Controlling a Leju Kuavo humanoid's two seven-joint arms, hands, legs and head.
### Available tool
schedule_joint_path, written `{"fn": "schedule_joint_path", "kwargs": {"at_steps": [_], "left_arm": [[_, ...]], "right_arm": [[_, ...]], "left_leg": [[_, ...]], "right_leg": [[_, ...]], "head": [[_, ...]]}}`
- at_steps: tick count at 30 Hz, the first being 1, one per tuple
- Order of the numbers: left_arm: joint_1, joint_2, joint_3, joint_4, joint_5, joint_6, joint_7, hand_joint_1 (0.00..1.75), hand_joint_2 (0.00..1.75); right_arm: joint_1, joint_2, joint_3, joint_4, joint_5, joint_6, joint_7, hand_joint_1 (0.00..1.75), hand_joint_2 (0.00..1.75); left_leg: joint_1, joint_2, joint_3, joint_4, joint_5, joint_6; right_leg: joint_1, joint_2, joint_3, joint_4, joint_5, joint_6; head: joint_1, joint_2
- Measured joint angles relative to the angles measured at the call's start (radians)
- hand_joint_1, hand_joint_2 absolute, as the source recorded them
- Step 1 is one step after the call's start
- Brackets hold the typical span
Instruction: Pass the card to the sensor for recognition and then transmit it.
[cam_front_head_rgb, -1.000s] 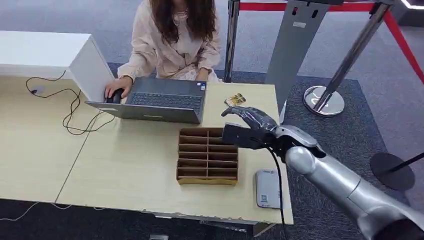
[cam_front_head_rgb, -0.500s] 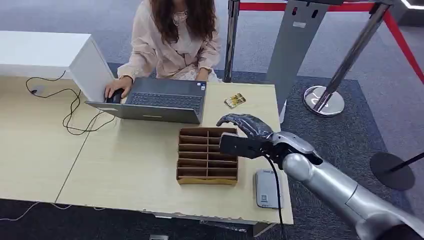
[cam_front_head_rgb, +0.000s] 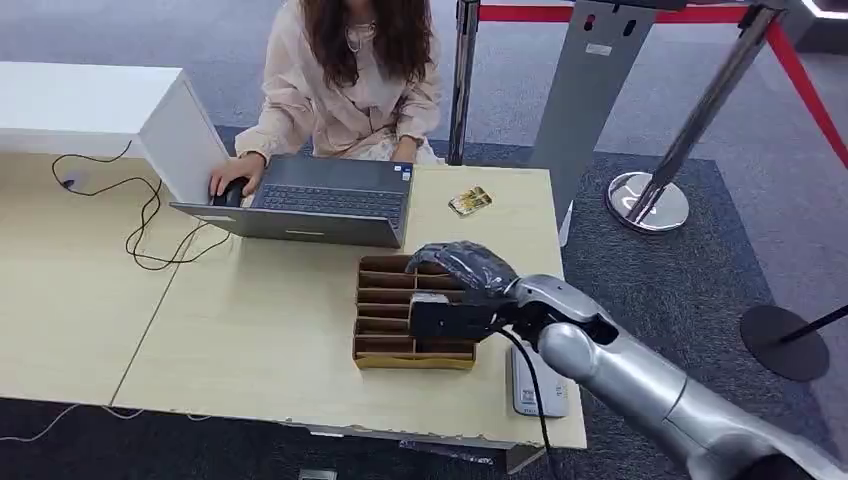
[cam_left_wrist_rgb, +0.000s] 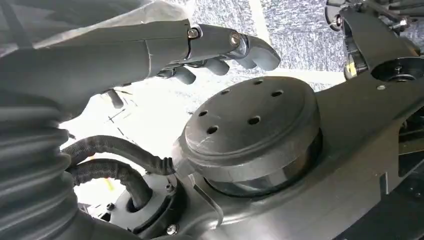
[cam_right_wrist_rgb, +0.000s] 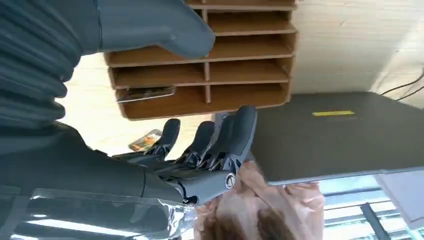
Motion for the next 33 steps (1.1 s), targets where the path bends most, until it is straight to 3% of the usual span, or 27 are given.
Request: {"fn": "schedule_joint_path", "kwargs": {"at_steps": [1, 2, 7, 11, 33], "left_arm": [[-0.001, 0.000, 0.000, 0.000, -0.002, 0.000, 0.000, 0.00, 1.75], [-0.001, 0.000, 0.000, 0.000, -0.002, 0.000, 0.000, 0.00, 0.00], [-0.004, 0.000, 0.000, 0.000, -0.005, 0.000, 0.002, 0.00, 0.00], [-0.007, -0.001, 0.000, 0.000, -0.010, 0.000, 0.004, 0.00, 0.00], [-0.016, -0.009, -0.001, 0.000, -0.018, 0.000, 0.013, 0.00, 0.00]], "right_arm": [[0.001, 0.006, 0.002, 0.000, 0.003, -0.002, -0.001, 0.79, 1.75], [0.002, 0.012, 0.006, 0.000, 0.009, -0.003, -0.003, 0.79, 1.75], [0.003, 0.039, 0.014, 0.000, 0.035, -0.009, -0.010, 0.79, 1.75], [0.005, 0.059, 0.015, 0.001, 0.057, -0.021, -0.019, 0.66, 1.75], [0.017, 0.145, 0.018, 0.037, 0.181, -0.096, -0.010, 0.68, 1.75]], "left_leg": [[0.000, 0.000, 0.000, 0.000, 0.000, 0.000], [0.000, 0.000, 0.000, 0.000, 0.000, 0.000], [0.000, 0.000, 0.000, 0.000, 0.000, 0.000], [0.000, 0.000, 0.000, 0.000, 0.000, 0.000], [0.000, 0.000, 0.000, 0.000, 0.000, 0.000]], "right_leg": [[0.000, 0.000, 0.000, 0.000, 0.000, 0.000], [0.000, 0.000, 0.000, 0.000, 0.000, 0.000], [0.000, 0.000, 0.000, 0.000, 0.000, 0.000], [0.000, 0.000, 0.000, 0.000, 0.000, 0.000], [0.000, 0.000, 0.000, 0.000, 0.000, 0.000]], "head": [[0.000, 0.000], [0.000, 0.000], [0.000, 0.000], [0.000, 0.000], [0.000, 0.000]]}}
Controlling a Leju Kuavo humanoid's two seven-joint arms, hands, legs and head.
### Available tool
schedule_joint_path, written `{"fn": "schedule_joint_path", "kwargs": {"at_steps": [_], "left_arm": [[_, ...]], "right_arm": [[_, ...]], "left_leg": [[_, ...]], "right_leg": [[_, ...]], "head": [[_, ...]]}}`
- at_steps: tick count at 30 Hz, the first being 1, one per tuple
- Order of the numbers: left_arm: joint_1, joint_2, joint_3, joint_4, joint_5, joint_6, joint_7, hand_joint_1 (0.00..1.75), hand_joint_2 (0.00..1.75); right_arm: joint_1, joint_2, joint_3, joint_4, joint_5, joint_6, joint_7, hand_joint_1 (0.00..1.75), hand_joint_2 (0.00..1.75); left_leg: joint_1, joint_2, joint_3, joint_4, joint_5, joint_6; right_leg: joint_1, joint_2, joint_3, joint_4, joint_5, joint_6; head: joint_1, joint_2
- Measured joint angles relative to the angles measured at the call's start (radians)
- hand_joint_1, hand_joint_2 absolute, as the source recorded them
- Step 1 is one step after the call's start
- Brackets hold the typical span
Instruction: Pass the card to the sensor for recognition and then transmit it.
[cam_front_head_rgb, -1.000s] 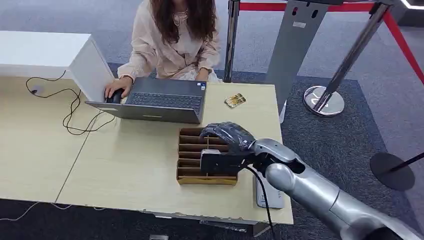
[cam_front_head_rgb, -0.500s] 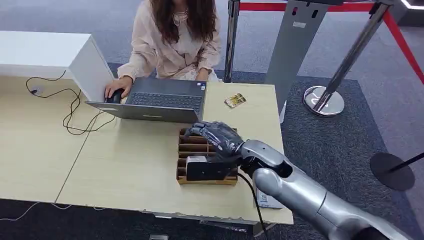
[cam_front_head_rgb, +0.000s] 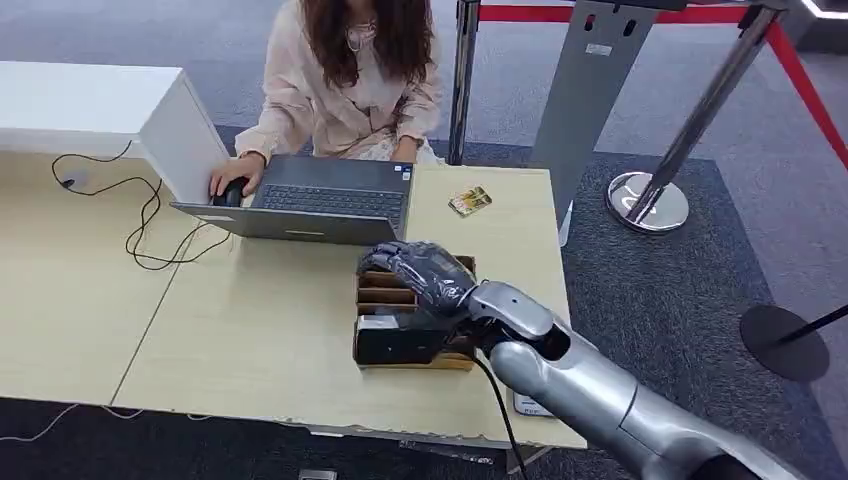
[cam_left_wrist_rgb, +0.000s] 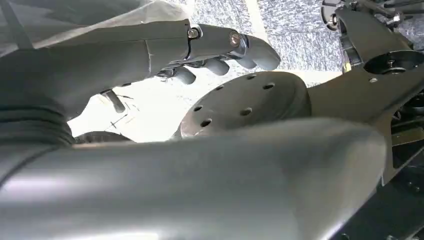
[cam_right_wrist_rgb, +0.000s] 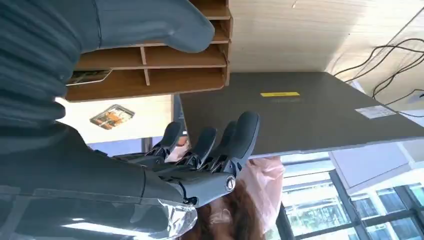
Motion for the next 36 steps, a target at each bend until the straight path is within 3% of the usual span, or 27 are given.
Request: {"fn": "schedule_joint_path", "kwargs": {"at_steps": [11, 19, 21, 36], "left_arm": [[-0.001, -0.002, 0.000, 0.000, -0.004, 0.000, 0.006, 0.00, 0.00], [-0.006, -0.003, 0.000, -0.001, -0.009, 0.000, 0.006, 0.00, 0.00], [-0.007, -0.003, 0.000, -0.001, -0.011, 0.000, 0.006, 0.00, 0.00], [-0.019, -0.011, -0.006, -0.001, -0.032, 0.003, 0.003, 0.00, 0.00]], "right_arm": [[0.004, 0.026, 0.022, 0.046, 0.043, -0.020, 0.010, 0.58, 1.75], [0.006, 0.048, 0.032, 0.076, 0.053, -0.032, 0.007, 0.59, 1.75], [0.006, 0.055, 0.032, 0.082, 0.057, -0.045, 0.004, 0.51, 1.75], [0.006, 0.092, 0.024, 0.119, 0.085, -0.098, 0.012, 0.38, 1.75]], "left_leg": [[0.000, 0.000, 0.000, 0.000, 0.000, 0.000], [0.000, 0.000, 0.000, 0.000, 0.000, 0.000], [0.000, 0.000, 0.000, 0.000, 0.000, 0.000], [0.000, 0.000, 0.000, 0.000, 0.000, 0.000]], "right_leg": [[0.000, 0.000, 0.000, 0.000, 0.000, 0.000], [0.000, 0.000, 0.000, 0.000, 0.000, 0.000], [0.000, 0.000, 0.000, 0.000, 0.000, 0.000], [0.000, 0.000, 0.000, 0.000, 0.000, 0.000]], "head": [[0.000, 0.000], [0.000, 0.000], [0.000, 0.000], [0.000, 0.000]]}}
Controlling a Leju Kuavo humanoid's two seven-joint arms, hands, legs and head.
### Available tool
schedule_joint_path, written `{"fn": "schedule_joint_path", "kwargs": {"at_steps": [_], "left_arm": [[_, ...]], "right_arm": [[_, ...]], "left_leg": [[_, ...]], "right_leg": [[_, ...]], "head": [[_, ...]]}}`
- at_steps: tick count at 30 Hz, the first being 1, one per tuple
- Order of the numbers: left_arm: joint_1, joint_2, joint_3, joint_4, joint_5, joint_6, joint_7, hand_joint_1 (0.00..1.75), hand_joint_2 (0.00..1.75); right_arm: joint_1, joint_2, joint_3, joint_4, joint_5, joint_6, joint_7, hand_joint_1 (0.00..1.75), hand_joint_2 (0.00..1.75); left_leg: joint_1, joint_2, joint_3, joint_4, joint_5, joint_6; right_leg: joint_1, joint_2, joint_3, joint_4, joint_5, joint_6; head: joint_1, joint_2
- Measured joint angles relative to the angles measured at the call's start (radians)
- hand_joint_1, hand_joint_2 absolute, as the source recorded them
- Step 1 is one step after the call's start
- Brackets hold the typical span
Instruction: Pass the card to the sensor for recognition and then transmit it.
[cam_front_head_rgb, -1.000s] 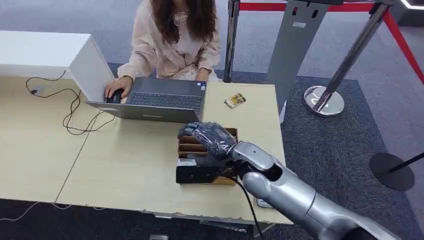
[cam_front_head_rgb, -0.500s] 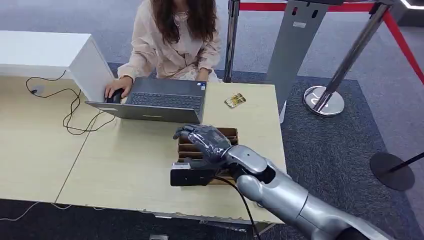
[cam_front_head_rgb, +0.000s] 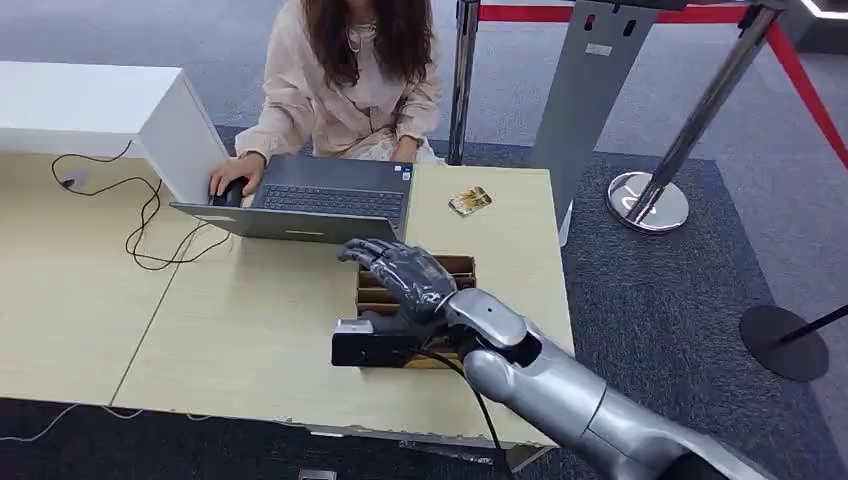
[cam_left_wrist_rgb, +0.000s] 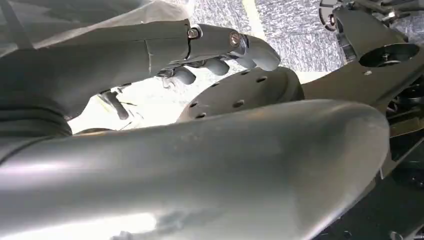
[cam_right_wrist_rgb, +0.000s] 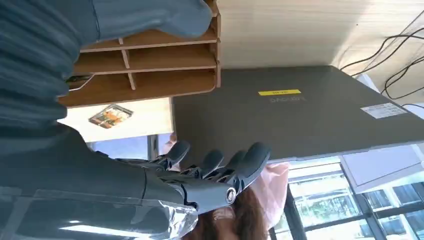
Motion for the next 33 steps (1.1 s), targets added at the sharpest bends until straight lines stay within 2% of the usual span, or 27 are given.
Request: {"fn": "schedule_joint_path", "kwargs": {"at_steps": [22, 33], "left_arm": [[-0.007, -0.003, -0.001, -0.001, -0.014, 0.003, 0.000, 0.00, 0.00], [-0.005, -0.006, -0.001, -0.001, -0.014, 0.003, -0.006, 0.00, 0.00]], "right_arm": [[-0.007, 0.033, -0.004, 0.079, 0.073, -0.047, 0.024, 0.35, 1.75], [-0.011, 0.035, -0.008, 0.117, 0.171, -0.096, 0.072, 0.35, 1.75]], "left_leg": [[0.000, 0.000, 0.000, 0.000, 0.000, 0.000], [0.000, 0.000, 0.000, 0.000, 0.000, 0.000]], "right_leg": [[0.000, 0.000, 0.000, 0.000, 0.000, 0.000], [0.000, 0.000, 0.000, 0.000, 0.000, 0.000]], "head": [[0.000, 0.000], [0.000, 0.000]]}}
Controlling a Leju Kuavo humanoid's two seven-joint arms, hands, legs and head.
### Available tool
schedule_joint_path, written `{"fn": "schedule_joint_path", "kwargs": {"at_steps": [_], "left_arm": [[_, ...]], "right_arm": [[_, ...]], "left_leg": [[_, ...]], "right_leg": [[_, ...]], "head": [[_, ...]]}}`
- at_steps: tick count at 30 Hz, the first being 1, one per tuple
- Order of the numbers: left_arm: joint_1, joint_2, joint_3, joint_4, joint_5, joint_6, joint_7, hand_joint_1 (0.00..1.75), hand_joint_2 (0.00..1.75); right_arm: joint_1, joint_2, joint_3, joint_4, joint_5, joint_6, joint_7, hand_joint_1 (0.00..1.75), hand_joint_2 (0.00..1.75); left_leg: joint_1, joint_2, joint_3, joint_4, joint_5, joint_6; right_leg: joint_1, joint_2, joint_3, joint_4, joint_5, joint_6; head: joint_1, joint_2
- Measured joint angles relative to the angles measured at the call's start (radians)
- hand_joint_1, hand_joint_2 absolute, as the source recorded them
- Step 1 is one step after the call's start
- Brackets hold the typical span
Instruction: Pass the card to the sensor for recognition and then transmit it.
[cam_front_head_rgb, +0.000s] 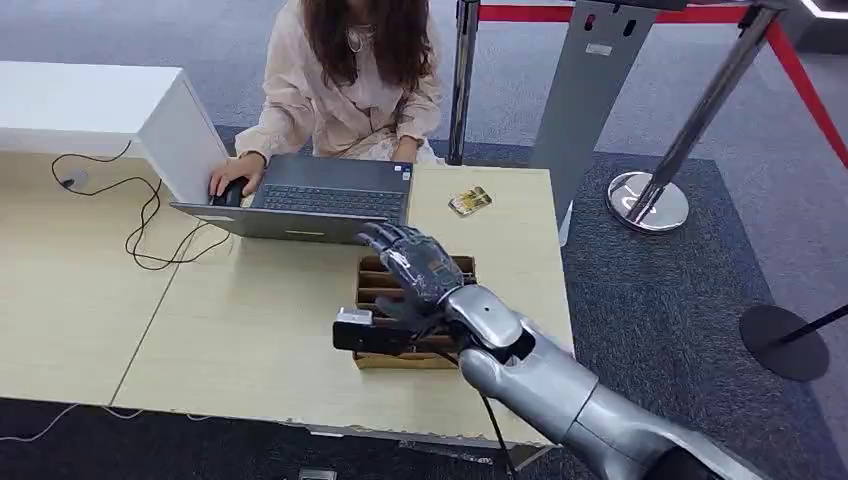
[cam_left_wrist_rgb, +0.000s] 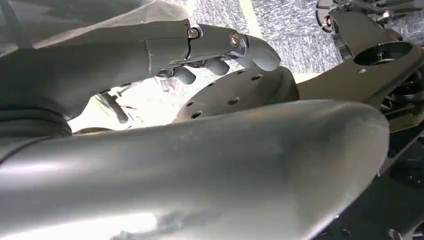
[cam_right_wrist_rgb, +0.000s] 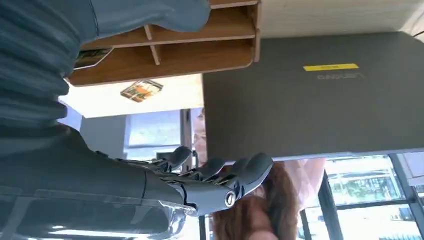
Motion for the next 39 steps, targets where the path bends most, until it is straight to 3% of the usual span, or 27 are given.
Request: {"fn": "schedule_joint_path", "kwargs": {"at_steps": [18, 24, 26, 28, 30, 32, 39], "left_arm": [[0.002, 0.000, 0.000, 0.000, -0.010, 0.000, -0.008, 0.00, 0.00], [0.002, 0.000, 0.000, 0.000, -0.011, 0.000, -0.012, 0.00, 0.00], [0.002, 0.000, 0.000, 0.000, -0.011, 0.000, -0.012, 0.00, 0.00], [0.002, 0.001, 0.000, 0.000, -0.011, 0.000, -0.012, 0.00, 0.00], [0.003, 0.001, 0.000, 0.000, -0.011, 0.000, -0.013, 0.00, 0.00], [0.003, 0.001, 0.000, 0.000, -0.011, 0.000, -0.013, 0.00, 0.00], [0.008, 0.003, 0.000, 0.000, -0.012, 0.000, -0.019, 0.00, 0.00]], "right_arm": [[-0.015, -0.014, -0.022, 0.021, 0.079, 0.006, 0.051, 0.44, 1.75], [-0.028, -0.022, -0.023, 0.021, 0.097, 0.027, 0.067, 0.70, 1.75], [-0.030, -0.026, -0.023, 0.021, 0.097, 0.036, 0.069, 0.94, 1.75], [-0.031, -0.030, -0.023, 0.021, 0.099, 0.045, 0.074, 0.99, 1.75], [-0.034, -0.033, -0.023, 0.021, 0.101, 0.054, 0.079, 0.99, 1.75], [-0.036, -0.037, -0.023, 0.021, 0.103, 0.059, 0.087, 0.89, 1.75], [-0.045, -0.050, -0.026, 0.021, 0.114, 0.068, 0.108, 0.91, 1.75]], "left_leg": [[0.000, 0.000, 0.000, 0.000, 0.000, 0.000], [0.000, 0.000, 0.000, 0.000, 0.000, 0.000], [0.000, 0.000, 0.000, 0.000, 0.000, 0.000], [0.000, 0.000, 0.000, 0.000, 0.000, 0.000], [0.000, 0.000, 0.000, 0.000, 0.000, 0.000], [0.000, 0.000, 0.000, 0.000, 0.000, 0.000], [0.000, 0.000, 0.000, 0.000, 0.000, 0.000]], "right_leg": [[0.000, 0.000, 0.000, 0.000, 0.000, 0.000], [0.000, 0.000, 0.000, 0.000, 0.000, 0.000], [0.000, 0.000, 0.000, 0.000, 0.000, 0.000], [0.000, 0.000, 0.000, 0.000, 0.000, 0.000], [0.000, 0.000, 0.000, 0.000, 0.000, 0.000], [0.000, 0.000, 0.000, 0.000, 0.000, 0.000], [0.000, 0.000, 0.000, 0.000, 0.000, 0.000]], "head": [[0.000, 0.000], [0.000, 0.000], [0.000, 0.000], [0.000, 0.000], [0.000, 0.000], [0.000, 0.000], [0.000, 0.000]]}}
